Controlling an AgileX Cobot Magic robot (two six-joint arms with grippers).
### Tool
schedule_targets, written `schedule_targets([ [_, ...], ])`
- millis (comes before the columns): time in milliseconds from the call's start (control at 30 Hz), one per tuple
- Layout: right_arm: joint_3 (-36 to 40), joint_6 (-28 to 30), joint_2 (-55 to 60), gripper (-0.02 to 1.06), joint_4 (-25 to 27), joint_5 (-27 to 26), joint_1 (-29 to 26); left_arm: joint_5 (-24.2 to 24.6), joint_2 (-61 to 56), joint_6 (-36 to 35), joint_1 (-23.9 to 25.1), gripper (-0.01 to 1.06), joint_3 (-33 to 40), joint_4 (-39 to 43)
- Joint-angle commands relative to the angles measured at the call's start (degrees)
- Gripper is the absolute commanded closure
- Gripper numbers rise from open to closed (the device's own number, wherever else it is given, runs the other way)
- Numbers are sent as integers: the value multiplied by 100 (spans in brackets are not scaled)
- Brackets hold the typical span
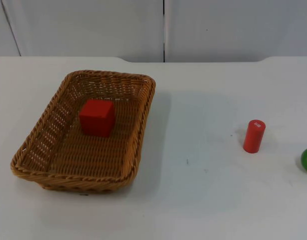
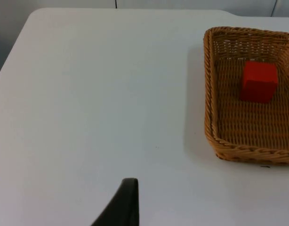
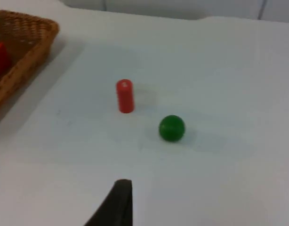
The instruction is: Pick up the basket with the left hand and place the object to the left of the red cylinder into the basket with the right hand.
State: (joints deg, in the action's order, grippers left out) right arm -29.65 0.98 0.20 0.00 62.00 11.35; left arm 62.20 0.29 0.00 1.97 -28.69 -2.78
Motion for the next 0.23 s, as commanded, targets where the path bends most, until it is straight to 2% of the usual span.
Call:
schedule_targets([
  [0, 1, -13, -20, -1, 0, -39, -219, -69, -29, -32, 12, 5, 35, -7],
  [200, 1, -13, -20, -1, 0, -39, -754, -69, -29, -32, 12, 5, 35, -7],
])
